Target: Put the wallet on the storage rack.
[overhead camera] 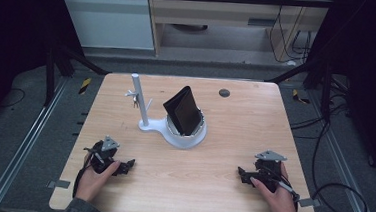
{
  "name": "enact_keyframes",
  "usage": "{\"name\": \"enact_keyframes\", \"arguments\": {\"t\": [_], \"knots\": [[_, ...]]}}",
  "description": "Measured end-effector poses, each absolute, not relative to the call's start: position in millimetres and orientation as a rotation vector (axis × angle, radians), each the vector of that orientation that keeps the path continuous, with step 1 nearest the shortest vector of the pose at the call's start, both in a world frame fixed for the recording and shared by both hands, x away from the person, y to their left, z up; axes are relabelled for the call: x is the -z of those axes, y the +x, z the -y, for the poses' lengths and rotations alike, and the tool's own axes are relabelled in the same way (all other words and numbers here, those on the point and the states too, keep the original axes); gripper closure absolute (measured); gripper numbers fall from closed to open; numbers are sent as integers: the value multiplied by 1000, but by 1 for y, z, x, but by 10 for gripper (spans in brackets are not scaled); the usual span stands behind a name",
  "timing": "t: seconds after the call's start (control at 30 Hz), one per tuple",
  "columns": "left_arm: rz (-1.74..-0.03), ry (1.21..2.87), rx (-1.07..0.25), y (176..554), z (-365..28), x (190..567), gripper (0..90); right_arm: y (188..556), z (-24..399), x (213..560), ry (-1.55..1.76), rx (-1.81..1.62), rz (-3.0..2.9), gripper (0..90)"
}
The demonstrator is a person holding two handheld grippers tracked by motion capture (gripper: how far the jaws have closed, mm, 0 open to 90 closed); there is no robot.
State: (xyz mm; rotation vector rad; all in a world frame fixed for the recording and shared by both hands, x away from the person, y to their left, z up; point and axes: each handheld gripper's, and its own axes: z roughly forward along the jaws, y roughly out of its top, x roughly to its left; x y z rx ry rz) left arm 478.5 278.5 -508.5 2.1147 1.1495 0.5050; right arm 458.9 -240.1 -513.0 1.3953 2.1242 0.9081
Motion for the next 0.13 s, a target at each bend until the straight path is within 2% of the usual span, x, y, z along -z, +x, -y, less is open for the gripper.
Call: {"name": "enact_keyframes", "arguments": {"t": [0.13], "knots": [[-1162,2109,-507,479,-279,509,0,459,240,513,1395,-909,-2125,14]]}}
